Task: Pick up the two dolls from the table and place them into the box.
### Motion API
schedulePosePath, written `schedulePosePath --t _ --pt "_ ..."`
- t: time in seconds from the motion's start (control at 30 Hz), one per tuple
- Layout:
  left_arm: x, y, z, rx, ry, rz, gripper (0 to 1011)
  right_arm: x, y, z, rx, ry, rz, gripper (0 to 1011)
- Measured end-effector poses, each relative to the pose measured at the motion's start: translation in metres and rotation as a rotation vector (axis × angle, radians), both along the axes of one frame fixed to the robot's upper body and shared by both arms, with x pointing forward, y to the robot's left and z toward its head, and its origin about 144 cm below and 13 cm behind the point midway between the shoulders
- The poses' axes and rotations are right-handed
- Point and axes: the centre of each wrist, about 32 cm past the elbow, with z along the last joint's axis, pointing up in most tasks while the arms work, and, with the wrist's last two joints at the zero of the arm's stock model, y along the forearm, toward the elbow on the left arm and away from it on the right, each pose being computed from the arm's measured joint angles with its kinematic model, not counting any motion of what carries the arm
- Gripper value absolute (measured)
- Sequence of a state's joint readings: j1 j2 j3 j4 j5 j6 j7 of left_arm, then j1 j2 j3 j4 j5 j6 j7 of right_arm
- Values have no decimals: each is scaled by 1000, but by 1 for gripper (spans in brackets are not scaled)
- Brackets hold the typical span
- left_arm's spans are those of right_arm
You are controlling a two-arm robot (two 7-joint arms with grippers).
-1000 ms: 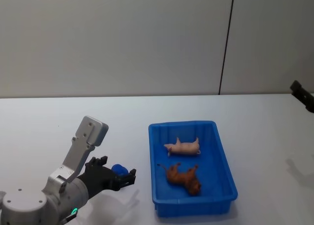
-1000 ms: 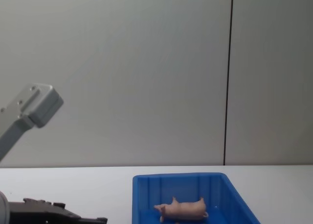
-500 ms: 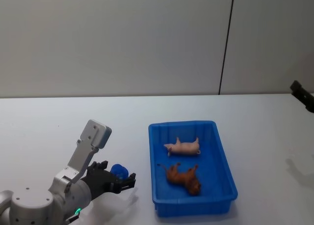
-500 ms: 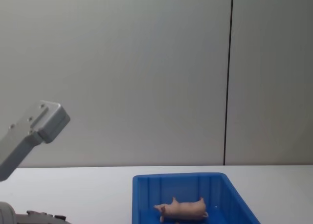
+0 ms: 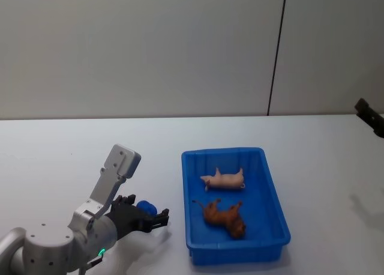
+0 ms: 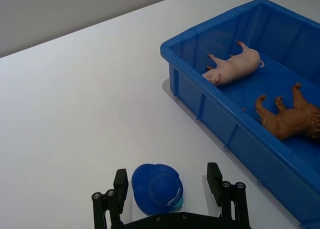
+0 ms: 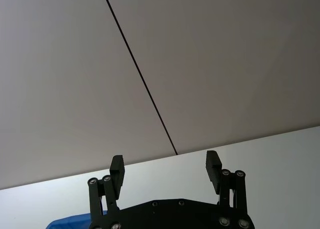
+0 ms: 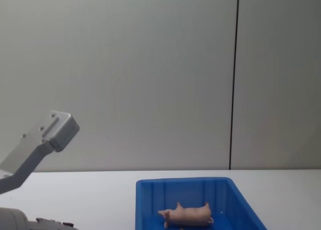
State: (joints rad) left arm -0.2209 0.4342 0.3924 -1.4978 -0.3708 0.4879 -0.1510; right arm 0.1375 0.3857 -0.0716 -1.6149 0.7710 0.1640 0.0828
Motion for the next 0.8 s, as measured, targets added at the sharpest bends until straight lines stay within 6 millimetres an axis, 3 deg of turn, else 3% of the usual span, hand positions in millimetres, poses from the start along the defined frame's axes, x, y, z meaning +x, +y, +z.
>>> schedulePosePath --t 0.37,0.8 --pt "6 -2 -2 1 4 -4 1001 0 0 0 0 0 0 1001" --pt "0 0 -1 31 16 11 1001 0 0 0 0 0 0 1001"
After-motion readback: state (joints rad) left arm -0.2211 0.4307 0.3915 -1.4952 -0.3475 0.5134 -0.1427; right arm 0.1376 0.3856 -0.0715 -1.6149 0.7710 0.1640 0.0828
